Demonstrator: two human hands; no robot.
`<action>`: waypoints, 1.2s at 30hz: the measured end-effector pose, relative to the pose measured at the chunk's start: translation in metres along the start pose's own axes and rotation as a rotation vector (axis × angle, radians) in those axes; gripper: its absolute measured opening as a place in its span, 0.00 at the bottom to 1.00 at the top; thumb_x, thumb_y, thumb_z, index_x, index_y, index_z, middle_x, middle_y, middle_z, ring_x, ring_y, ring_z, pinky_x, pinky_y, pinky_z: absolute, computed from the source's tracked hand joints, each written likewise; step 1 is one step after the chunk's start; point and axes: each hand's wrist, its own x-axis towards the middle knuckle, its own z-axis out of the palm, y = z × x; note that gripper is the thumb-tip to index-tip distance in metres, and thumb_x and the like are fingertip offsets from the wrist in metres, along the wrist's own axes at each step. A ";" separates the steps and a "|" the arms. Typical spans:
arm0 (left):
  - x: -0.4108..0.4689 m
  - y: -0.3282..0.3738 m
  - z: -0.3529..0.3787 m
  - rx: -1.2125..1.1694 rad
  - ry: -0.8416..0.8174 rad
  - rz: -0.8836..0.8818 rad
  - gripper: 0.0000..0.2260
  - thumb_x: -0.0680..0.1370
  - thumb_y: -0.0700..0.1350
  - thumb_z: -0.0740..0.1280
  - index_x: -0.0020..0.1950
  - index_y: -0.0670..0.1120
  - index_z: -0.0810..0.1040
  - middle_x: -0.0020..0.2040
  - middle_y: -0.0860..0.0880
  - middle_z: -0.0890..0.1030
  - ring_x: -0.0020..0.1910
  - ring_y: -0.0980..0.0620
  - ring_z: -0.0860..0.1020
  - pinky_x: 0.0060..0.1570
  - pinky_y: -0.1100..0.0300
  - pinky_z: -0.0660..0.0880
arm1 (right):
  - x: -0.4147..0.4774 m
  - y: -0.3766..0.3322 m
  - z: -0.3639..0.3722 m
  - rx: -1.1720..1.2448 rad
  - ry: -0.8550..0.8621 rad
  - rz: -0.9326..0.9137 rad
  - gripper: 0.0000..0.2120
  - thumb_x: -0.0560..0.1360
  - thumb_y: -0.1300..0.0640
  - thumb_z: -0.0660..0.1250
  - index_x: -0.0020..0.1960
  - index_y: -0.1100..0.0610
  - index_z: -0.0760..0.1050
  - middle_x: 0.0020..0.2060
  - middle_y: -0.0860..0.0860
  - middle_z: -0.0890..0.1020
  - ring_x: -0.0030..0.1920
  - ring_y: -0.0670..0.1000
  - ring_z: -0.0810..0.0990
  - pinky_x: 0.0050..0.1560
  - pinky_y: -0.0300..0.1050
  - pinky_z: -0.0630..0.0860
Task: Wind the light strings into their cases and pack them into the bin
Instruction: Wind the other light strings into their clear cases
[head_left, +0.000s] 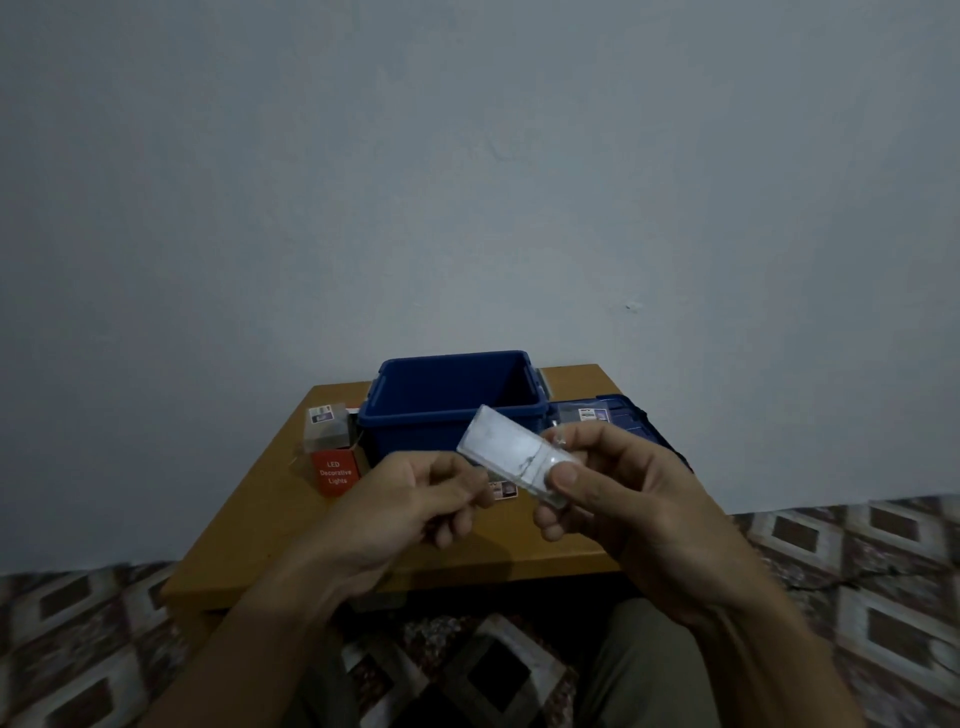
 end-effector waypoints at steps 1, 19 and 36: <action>0.000 0.004 -0.003 0.050 -0.018 0.011 0.09 0.75 0.49 0.68 0.44 0.43 0.82 0.34 0.45 0.79 0.31 0.52 0.74 0.36 0.60 0.71 | -0.001 0.000 -0.001 -0.002 -0.028 0.012 0.11 0.71 0.63 0.74 0.53 0.61 0.82 0.45 0.63 0.80 0.37 0.57 0.81 0.40 0.46 0.81; 0.001 0.060 0.000 0.697 -0.090 0.097 0.14 0.82 0.53 0.63 0.39 0.49 0.77 0.33 0.53 0.76 0.32 0.57 0.73 0.38 0.58 0.72 | -0.009 -0.007 -0.006 -0.843 -0.107 0.066 0.08 0.77 0.55 0.71 0.52 0.44 0.76 0.43 0.47 0.83 0.42 0.48 0.83 0.47 0.48 0.82; -0.008 0.022 0.041 -0.050 0.227 0.100 0.08 0.80 0.49 0.67 0.49 0.46 0.82 0.31 0.50 0.73 0.23 0.58 0.65 0.23 0.66 0.62 | 0.002 0.010 0.003 -0.616 0.348 -0.282 0.07 0.77 0.60 0.70 0.52 0.50 0.77 0.39 0.47 0.82 0.37 0.49 0.83 0.40 0.48 0.82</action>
